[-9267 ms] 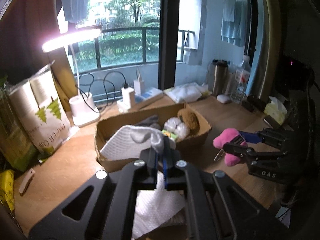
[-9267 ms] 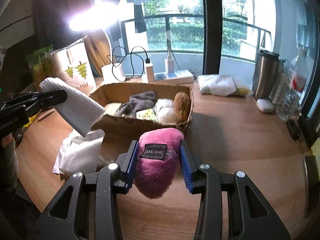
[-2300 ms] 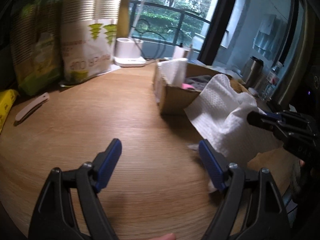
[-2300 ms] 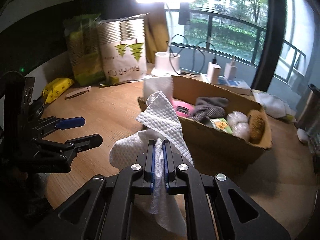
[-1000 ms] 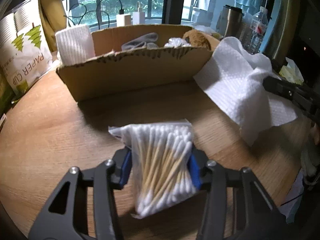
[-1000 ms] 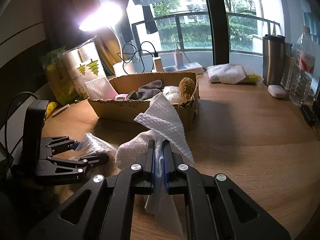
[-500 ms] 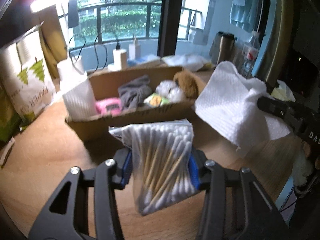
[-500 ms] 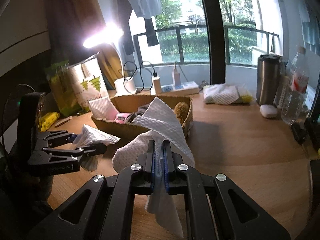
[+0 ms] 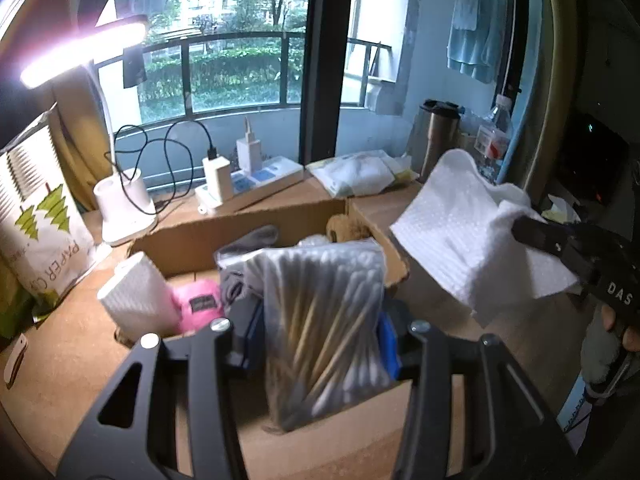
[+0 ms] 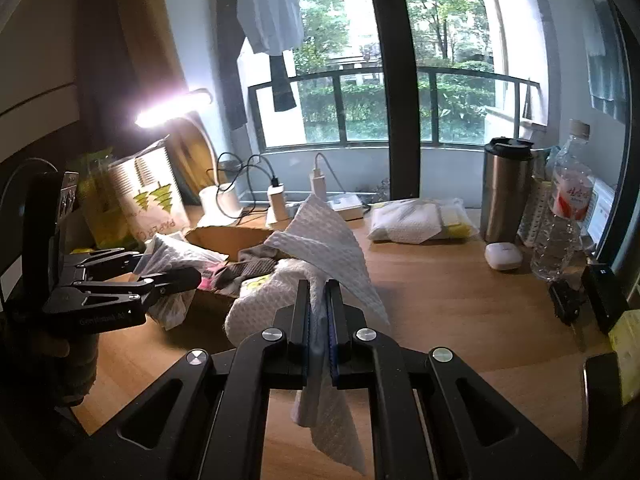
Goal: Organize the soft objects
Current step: 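Lower the cotton swab bag into the box and open the left gripper, then carry the paper towel over the box and open the right gripper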
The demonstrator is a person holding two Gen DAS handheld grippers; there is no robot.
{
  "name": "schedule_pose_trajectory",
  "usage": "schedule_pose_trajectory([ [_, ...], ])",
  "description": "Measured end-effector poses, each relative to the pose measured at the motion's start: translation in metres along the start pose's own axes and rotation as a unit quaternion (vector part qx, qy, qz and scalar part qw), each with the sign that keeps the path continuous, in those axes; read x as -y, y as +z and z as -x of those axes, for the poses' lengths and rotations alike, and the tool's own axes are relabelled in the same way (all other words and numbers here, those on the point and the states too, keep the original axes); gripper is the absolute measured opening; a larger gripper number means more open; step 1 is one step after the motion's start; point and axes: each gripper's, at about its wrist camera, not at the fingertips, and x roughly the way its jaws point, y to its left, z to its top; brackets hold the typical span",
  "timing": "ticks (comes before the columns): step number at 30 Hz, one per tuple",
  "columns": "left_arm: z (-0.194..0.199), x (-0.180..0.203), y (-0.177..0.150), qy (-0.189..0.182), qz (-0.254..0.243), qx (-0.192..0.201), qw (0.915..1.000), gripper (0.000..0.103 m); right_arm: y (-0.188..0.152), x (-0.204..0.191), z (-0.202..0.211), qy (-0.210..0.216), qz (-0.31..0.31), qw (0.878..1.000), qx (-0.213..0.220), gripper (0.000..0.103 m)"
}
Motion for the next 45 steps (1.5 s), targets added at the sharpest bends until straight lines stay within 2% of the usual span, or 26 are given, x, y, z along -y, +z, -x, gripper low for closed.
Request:
schedule_pose_trajectory([
  [16, -0.06, 0.004, 0.02, 0.017, 0.01, -0.01, 0.9998, 0.047, 0.004, 0.041, -0.009, -0.017, -0.024, 1.0, -0.003, 0.008],
  [31, -0.107, 0.021, 0.024, -0.002, 0.011, -0.037, 0.9993, 0.049, 0.001, 0.066, -0.023, -0.023, -0.042, 0.999, -0.021, 0.008],
  [36, -0.109, 0.024, 0.025, -0.003, 0.007, -0.041, 0.9991, 0.057, 0.001, 0.067, -0.023, -0.025, -0.042, 0.999, -0.023, 0.008],
  [37, -0.106, 0.023, 0.025, -0.003, 0.007, -0.038, 0.9992, 0.062, 0.001, 0.067, -0.023, -0.026, -0.041, 0.999, -0.023, 0.008],
  [38, -0.104, 0.023, 0.026, -0.004, 0.009, -0.035, 0.9993, 0.072, 0.002, 0.066, -0.022, -0.027, -0.04, 0.999, -0.023, 0.008],
  [39, -0.101, 0.021, 0.026, -0.006, 0.012, -0.031, 0.9994, 0.074, 0.003, 0.065, -0.022, -0.027, -0.038, 0.999, -0.022, 0.008],
  [45, -0.075, 0.016, 0.029, 0.002, 0.008, -0.008, 0.9999, 0.075, 0.008, 0.054, -0.017, -0.029, -0.027, 0.999, -0.015, 0.008],
])
